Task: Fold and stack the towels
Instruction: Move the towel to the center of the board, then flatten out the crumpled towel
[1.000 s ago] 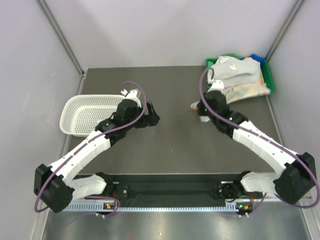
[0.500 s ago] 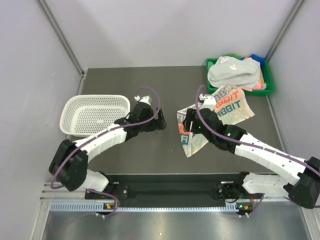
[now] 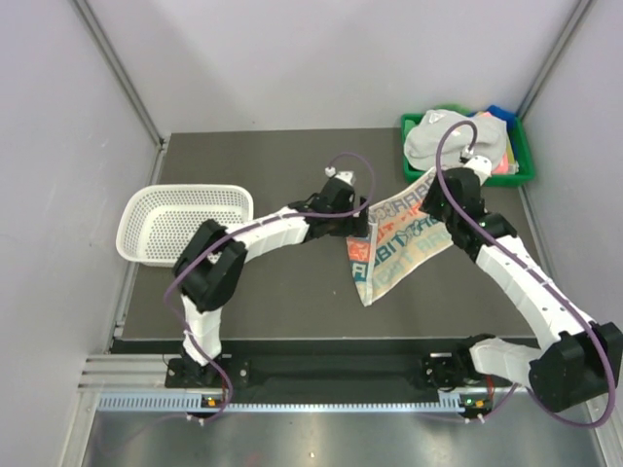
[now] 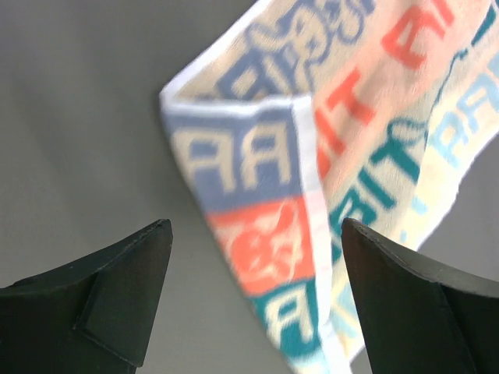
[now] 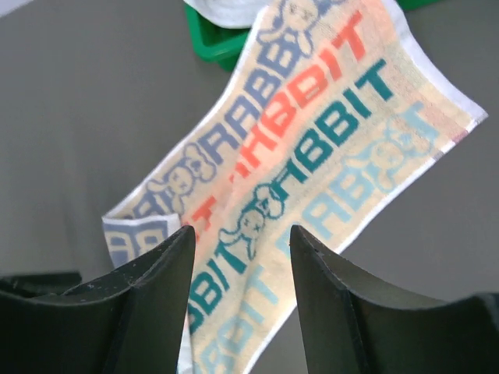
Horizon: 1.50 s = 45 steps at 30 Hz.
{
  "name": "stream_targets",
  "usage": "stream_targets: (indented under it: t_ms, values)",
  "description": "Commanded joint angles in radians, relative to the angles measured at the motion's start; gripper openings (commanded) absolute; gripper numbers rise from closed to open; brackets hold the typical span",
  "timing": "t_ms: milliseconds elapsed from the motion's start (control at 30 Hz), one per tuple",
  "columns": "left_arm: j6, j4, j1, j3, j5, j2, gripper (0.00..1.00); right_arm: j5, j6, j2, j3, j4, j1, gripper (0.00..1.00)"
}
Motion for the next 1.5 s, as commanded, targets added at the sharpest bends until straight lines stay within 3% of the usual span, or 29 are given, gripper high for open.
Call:
stream_targets:
  t_ms: [0,167,433,467,567,600,700,1067,1300,1467]
  values:
    - [0.083,-0.056,-0.056,0.163,-0.098,0.102,0.93,-0.096,-0.023,-0.012,-0.034,0.014,-0.010,0.52]
    - [0.129,-0.188,-0.100,0.405,-0.213,0.288,0.84,-0.155,0.052,-0.085,-0.146,0.029,-0.005,0.46]
    - [0.123,-0.298,-0.113,0.528,-0.325,0.421,0.67,-0.173,0.115,-0.213,-0.243,0.015,0.016,0.41]
    - [0.117,-0.306,-0.113,0.530,-0.336,0.429,0.54,-0.174,0.121,-0.222,-0.248,0.012,0.023,0.40]
    - [0.093,-0.323,-0.113,0.511,-0.363,0.435,0.34,-0.156,0.154,-0.240,-0.269,0.015,0.090,0.38]
    - [0.071,-0.331,-0.113,0.505,-0.374,0.431,0.15,-0.139,0.166,-0.240,-0.275,0.011,0.137,0.38]
    - [0.034,-0.341,-0.115,0.462,-0.400,0.388,0.01,-0.080,0.215,-0.223,-0.294,0.018,0.237,0.38]
    - [-0.052,-0.291,-0.112,0.152,-0.399,0.098,0.04,-0.006,0.385,-0.046,-0.332,0.127,0.444,0.46]
    - [-0.145,-0.288,-0.110,0.002,-0.414,-0.023,0.08,0.112,0.607,0.123,-0.338,0.193,0.694,0.48]
    - [-0.179,-0.274,-0.098,-0.075,-0.405,-0.057,0.09,0.213,0.796,0.151,-0.378,0.187,0.866,0.51]
